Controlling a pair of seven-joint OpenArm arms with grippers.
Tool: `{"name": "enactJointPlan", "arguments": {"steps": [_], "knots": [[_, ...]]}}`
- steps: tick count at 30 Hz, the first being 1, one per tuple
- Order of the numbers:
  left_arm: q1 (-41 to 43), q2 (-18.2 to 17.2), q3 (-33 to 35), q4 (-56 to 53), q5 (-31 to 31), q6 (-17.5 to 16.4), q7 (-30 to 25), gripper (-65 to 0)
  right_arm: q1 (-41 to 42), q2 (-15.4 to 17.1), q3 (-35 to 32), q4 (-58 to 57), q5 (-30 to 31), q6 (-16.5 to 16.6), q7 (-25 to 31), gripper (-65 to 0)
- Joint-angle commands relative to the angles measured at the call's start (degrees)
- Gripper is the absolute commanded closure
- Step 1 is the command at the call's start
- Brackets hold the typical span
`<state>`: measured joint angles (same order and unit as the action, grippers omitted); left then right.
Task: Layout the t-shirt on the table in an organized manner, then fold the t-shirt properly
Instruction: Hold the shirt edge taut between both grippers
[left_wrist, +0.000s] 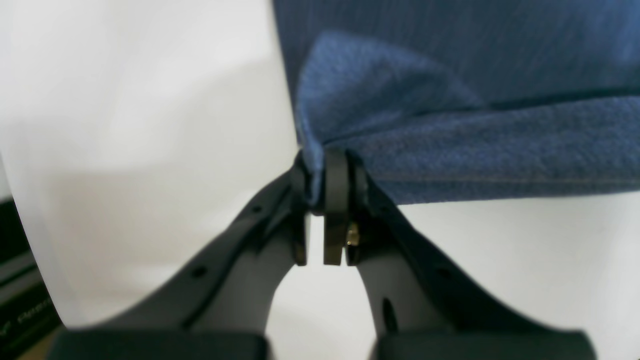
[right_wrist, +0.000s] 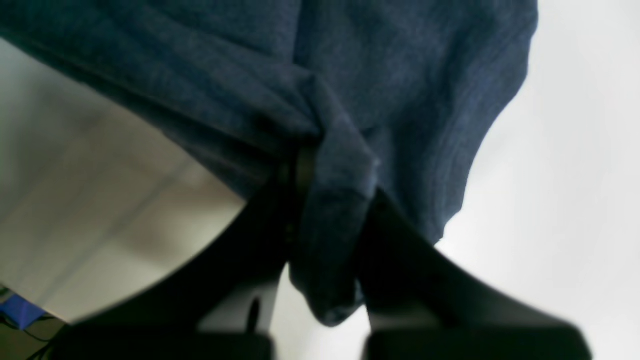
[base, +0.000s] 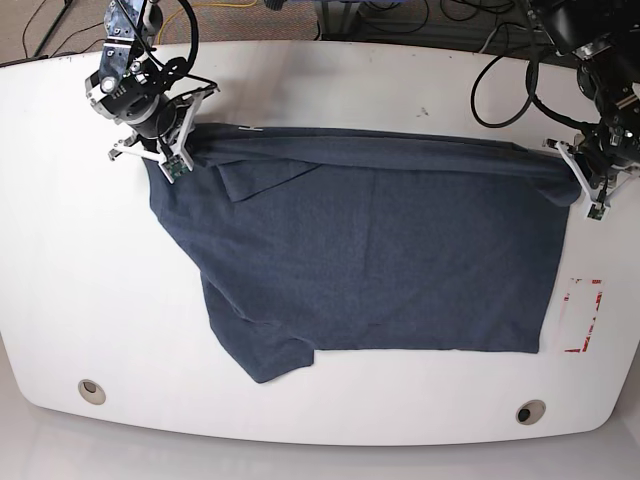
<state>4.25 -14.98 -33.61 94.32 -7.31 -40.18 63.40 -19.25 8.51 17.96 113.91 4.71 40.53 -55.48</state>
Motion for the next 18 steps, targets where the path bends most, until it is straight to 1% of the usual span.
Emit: {"name": "enactJointPlan", "arguments": {"steps": [1, 3, 12, 15, 18], "knots": [[0.0, -1.3, -0.8, 1.1, 0.8, 0.2, -0.6, -1.4, 0.1, 0.8, 0.6, 0.9, -0.8, -0.5, 0.4, 0.0], [0.6, -1.3, -1.3, 1.5, 0.7, 0.2, -0.5, -1.4, 0.0, 0.8, 0.6, 0.9, -0.8, -0.5, 0.4, 0.0], [4.1, -1.2, -3.9, 7.1, 0.3, 0.2, -0.4, -1.3, 1.0, 0.8, 5.3, 1.3, -0.3, -0.5, 0.7, 0.0], [3.2, -1.1, -3.9, 9.5, 0.2, 0.2, -0.4, -1.3, 3.8, 0.8, 6.4, 1.7, -0.2, -0.5, 0.6, 0.0], [-0.2, -0.4, -3.6, 12.9, 0.2, 0.2, -0.5, -1.1, 6.5, 0.8, 6.6, 1.9, -0.2, -0.5, 0.5, 0.0]]}}
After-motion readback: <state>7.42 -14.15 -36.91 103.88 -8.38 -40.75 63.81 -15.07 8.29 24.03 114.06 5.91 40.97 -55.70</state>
